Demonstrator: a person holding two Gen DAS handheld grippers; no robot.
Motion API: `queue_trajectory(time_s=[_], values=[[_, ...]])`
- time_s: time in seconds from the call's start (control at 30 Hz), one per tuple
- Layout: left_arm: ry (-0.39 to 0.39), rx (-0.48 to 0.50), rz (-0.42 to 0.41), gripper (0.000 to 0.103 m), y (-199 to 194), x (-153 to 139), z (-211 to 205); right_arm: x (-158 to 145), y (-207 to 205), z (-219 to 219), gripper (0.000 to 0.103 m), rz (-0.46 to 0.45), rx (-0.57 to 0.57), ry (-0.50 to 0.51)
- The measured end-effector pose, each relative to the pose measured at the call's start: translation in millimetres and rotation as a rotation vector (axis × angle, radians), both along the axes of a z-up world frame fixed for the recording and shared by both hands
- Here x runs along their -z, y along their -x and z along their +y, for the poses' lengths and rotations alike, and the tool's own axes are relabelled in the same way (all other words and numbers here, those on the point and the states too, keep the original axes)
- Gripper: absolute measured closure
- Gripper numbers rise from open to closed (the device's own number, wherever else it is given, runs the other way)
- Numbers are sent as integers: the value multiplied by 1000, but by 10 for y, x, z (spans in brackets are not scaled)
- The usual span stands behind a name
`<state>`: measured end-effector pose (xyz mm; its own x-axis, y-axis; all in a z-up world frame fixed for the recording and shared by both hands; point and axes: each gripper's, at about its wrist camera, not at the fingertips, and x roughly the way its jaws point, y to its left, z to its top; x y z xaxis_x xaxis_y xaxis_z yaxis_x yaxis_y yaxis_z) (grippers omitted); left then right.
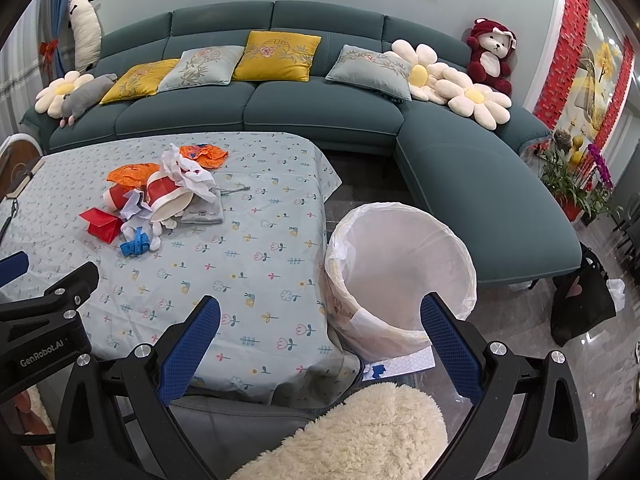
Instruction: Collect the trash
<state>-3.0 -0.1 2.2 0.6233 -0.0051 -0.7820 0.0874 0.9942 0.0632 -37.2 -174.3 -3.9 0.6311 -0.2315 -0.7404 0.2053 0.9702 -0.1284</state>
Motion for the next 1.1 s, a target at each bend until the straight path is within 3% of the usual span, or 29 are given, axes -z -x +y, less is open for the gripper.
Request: queue_trajectory(time_s=[0.77, 1.1], values=[[13, 21, -51, 8, 50, -44, -22, -13, -19, -3, 7, -4, 3, 5], [2, 18, -36, 8, 33, -32, -13, -15, -18, -9, 7, -5, 3, 6]])
